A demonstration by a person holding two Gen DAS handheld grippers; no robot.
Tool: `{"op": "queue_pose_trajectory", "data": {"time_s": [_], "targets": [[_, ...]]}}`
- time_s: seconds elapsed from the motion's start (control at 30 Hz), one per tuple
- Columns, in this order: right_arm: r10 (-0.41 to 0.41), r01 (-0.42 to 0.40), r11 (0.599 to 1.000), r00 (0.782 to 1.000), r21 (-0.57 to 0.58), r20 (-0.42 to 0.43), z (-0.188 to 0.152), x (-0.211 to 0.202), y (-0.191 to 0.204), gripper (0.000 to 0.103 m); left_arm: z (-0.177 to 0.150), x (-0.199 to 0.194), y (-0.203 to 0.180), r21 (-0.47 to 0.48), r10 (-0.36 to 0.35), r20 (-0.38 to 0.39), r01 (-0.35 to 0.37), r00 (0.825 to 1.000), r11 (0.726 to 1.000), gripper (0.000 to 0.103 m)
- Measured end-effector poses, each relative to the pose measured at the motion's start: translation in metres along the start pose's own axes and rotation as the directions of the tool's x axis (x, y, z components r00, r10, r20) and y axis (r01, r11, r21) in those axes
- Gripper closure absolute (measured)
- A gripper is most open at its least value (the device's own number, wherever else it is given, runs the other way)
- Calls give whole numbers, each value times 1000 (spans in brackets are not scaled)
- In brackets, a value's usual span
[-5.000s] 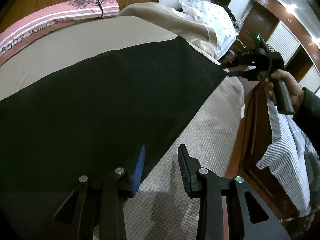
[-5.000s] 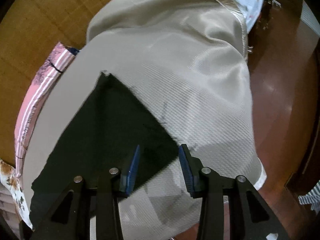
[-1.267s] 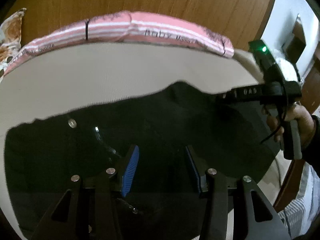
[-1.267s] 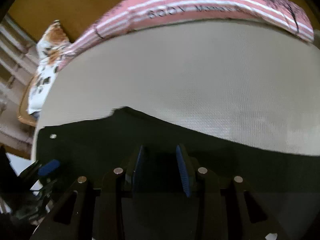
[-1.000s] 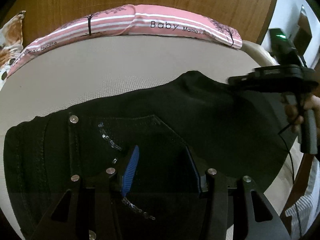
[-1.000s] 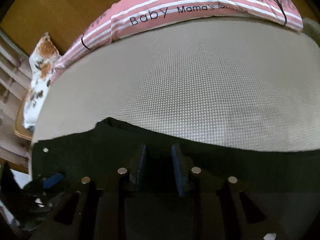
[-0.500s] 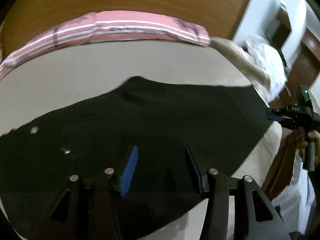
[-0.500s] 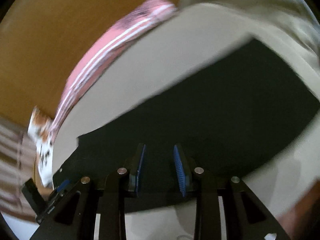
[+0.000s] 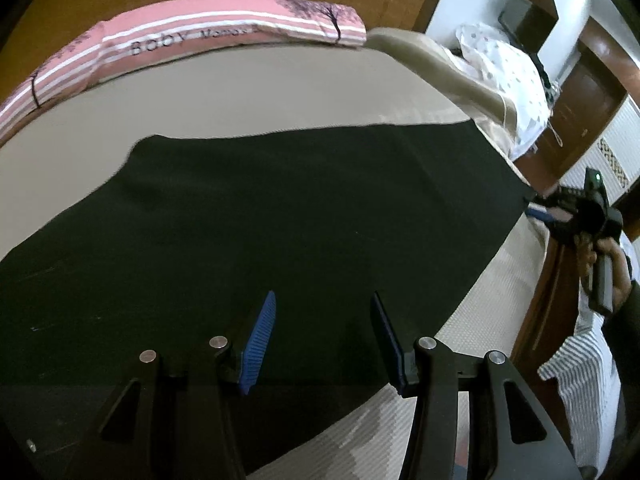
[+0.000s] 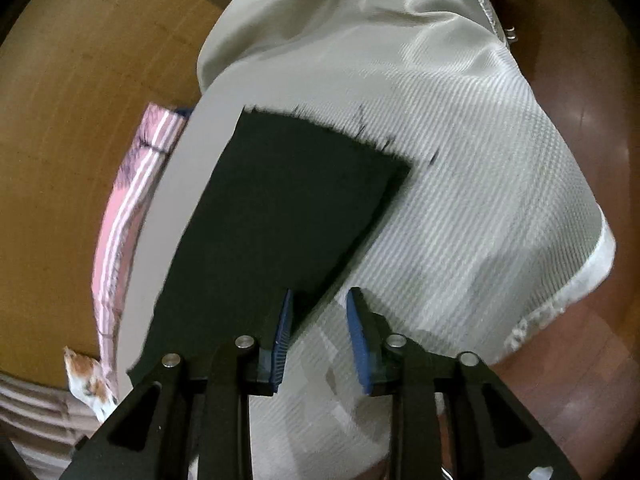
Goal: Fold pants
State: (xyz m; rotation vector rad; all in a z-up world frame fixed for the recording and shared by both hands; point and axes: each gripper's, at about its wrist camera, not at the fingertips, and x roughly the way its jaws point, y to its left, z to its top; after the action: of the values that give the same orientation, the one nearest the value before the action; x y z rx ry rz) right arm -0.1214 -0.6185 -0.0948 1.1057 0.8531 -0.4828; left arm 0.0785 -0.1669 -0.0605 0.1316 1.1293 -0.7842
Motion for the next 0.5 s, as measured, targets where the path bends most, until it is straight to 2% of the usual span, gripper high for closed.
{"op": "queue_pose_trajectory", "data": {"time_s": [0.2,0.3,0.4,0.5], "targets": [[-15,14,1000,999,20,45,27,7,-3,85,-1,15,-2,-7,5,-28,-5,1000,1000,52],[-18,16,1000,998,26,64,37,11,-5,89,-4,16,-2,-5,14,-14,-14,1000,1000,52],[-10,8,999,998,38,60,40,13,-4,92,-5,17,-2,6,17,-7,-17,1000,1000,51],[-17,17,1000,998,0,62,39,7,5,95,-5,17,0,-4,9,1,-9,1000,1000,51]]}}
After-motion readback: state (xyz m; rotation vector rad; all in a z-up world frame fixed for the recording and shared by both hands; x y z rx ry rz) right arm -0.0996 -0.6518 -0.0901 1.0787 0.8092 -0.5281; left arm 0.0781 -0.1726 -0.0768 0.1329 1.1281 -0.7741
